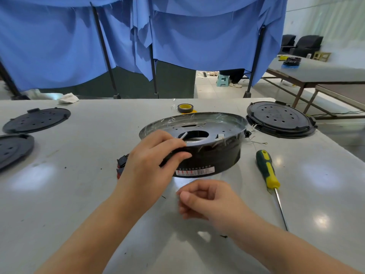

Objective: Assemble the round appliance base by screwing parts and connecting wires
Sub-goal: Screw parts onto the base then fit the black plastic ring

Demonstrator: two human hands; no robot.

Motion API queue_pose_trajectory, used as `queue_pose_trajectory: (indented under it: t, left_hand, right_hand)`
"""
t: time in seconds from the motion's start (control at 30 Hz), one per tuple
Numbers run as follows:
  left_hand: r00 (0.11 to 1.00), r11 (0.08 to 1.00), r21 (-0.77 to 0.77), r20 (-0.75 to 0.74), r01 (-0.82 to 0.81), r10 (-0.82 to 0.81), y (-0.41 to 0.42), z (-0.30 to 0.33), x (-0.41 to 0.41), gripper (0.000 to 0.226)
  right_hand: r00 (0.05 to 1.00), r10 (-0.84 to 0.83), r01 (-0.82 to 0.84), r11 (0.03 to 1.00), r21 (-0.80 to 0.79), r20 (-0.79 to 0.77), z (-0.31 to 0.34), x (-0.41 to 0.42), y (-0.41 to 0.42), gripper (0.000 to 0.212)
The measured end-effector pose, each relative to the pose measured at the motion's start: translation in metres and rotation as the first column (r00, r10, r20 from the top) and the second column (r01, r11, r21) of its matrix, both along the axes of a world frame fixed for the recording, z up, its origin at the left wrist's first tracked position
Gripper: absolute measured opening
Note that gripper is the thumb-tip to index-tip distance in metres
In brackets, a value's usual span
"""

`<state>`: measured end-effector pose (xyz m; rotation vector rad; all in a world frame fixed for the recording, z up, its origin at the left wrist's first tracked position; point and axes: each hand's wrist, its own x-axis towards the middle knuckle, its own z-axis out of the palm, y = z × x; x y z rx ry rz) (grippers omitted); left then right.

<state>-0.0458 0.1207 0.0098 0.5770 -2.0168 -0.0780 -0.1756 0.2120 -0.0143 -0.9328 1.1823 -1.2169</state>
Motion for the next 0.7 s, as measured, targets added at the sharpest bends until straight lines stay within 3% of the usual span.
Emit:
queue_pose_trajectory:
  t: [0.17, 0.3, 0.7]
  left_hand:
    - [1.000, 1.000, -0.031, 0.006, -0.002, 0.003, 0.002, 0.000, -0.001, 0.018]
    - [1.000, 1.000, -0.027, -0.012, -0.014, 0.014, 0.003, -0.001, -0.001, 0.015]
    - [0.999, 0.999, -0.029, -0.048, -0.019, 0.018, 0.007, 0.000, -0.004, 0.015]
  right_hand:
    - [0.956, -0.150, 0.108, 0.979, 0.171, 0.254, -0.006, -0.012, -0.008, 0.013]
    - [0.871, -0.220, 0.115, 0.961, 0.253, 0.439, -0.003, -0.013, -0.009, 0.029]
    - [0.817, -0.250, 0.126, 0.957, 0.262, 0.519, 0.000, -0.016, -0.009, 0.029]
